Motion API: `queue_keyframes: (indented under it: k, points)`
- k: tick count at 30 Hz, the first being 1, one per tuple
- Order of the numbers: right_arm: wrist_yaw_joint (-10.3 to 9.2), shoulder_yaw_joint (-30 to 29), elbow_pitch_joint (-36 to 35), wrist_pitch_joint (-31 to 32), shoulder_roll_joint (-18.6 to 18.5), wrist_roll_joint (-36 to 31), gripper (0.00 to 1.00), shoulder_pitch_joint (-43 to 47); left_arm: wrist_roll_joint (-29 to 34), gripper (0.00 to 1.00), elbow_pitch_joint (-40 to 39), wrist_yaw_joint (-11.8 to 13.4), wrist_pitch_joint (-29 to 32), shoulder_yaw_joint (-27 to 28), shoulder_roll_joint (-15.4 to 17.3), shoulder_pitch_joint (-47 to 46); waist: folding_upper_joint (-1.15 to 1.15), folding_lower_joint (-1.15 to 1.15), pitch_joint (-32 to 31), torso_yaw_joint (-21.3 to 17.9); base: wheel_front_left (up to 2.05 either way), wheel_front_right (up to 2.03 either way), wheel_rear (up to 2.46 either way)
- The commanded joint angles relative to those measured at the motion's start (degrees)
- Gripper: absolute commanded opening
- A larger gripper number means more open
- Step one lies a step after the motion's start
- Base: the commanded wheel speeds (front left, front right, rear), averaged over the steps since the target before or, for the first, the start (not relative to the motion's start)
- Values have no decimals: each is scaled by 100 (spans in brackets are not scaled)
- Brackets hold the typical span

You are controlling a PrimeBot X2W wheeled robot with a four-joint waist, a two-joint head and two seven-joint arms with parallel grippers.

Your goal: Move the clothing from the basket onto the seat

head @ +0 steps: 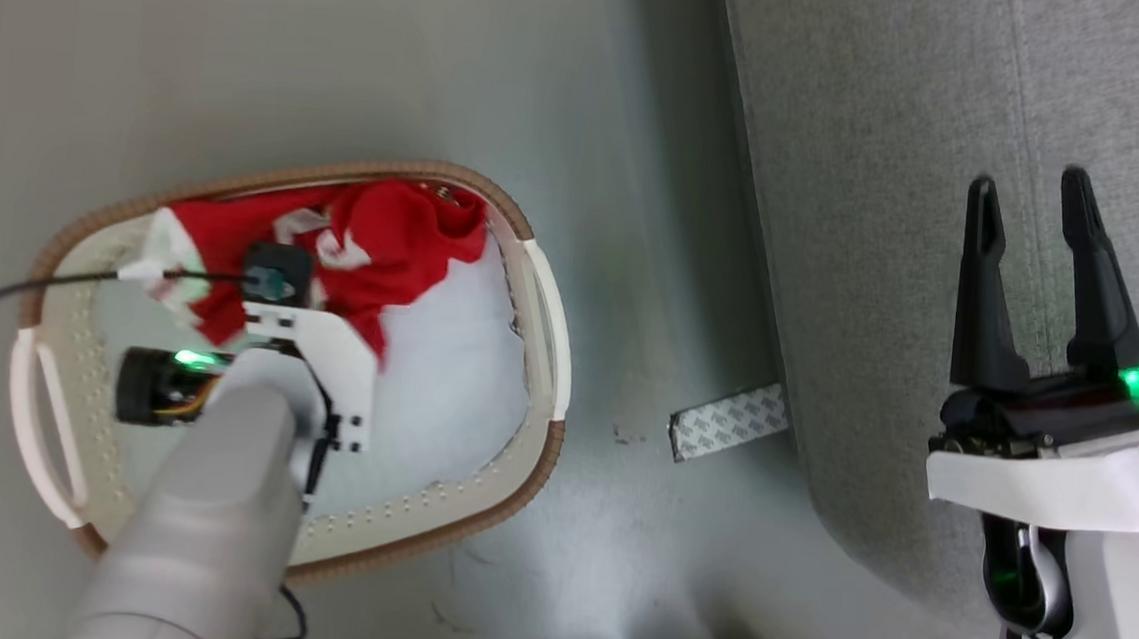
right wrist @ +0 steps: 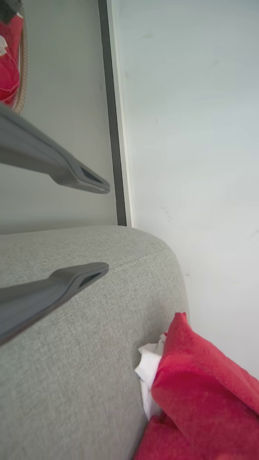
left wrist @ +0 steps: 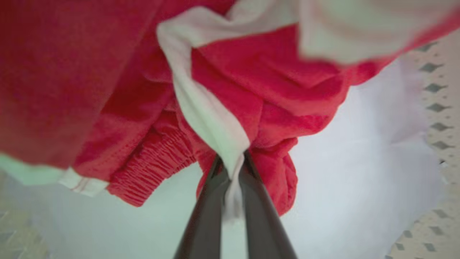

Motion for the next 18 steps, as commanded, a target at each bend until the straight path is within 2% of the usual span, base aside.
queue_keyframes:
  k: [1,10,14,18]
  points:
    - [-13,-48,96,4,-6,-65,100,129,-106,0,-33,-90,-203,33,-59,109,0,-1,-271,177,0,0,0]
    - [-12,-160,510,4,-10,-324,100,585,-475,0,-188,-840,-1132,-128,-295,905,0,-1,-1895,802,0,0,0]
    - [-13,-191,709,5,-14,-501,100,907,-888,0,-593,-1209,-1184,-366,-312,1365,0,-1,-2689,1080,0,0,0]
    - [-12,-223,881,5,-13,-597,100,1294,-1459,0,-1420,-1294,-1023,-812,-310,1797,0,-1,-3376,1329,0,0,0]
